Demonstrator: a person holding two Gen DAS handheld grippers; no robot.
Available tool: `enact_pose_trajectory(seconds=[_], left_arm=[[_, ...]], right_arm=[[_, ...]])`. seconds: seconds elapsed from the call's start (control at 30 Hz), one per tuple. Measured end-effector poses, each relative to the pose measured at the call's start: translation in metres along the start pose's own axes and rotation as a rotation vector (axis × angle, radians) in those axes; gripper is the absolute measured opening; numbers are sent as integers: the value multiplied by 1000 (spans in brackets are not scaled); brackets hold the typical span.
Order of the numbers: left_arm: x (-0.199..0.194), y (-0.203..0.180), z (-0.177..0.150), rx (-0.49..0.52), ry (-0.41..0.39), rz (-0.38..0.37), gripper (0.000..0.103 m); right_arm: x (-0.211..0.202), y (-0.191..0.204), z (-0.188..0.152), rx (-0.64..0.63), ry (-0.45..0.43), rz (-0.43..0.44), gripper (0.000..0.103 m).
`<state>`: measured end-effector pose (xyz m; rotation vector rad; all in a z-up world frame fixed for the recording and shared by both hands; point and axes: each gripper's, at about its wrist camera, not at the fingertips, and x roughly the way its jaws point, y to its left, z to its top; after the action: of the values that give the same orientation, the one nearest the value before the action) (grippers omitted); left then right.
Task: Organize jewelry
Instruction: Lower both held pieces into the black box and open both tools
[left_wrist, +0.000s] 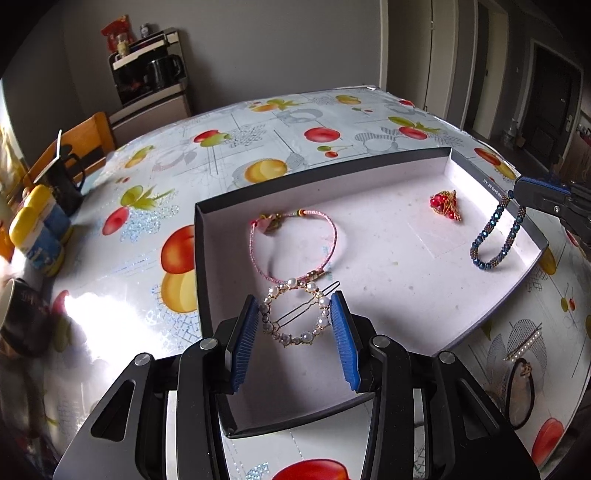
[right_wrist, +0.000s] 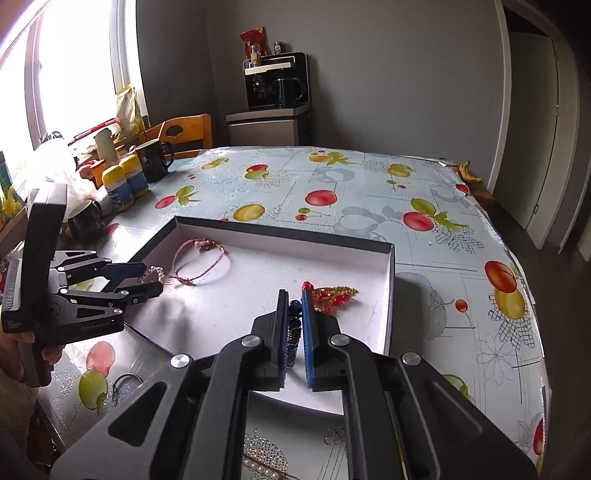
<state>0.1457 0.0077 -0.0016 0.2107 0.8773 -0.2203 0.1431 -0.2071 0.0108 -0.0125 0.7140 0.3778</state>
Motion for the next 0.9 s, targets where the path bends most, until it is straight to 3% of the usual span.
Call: enact_pose_trajectory(seconds=[0.27, 0.9], left_arm=[[10, 0, -2, 5, 32, 13, 43], [20, 0, 4, -16, 104, -51, 43]], right_arm=[[17, -16, -14, 32, 65, -43, 7], [35, -15, -18, -12, 148, -110, 7]])
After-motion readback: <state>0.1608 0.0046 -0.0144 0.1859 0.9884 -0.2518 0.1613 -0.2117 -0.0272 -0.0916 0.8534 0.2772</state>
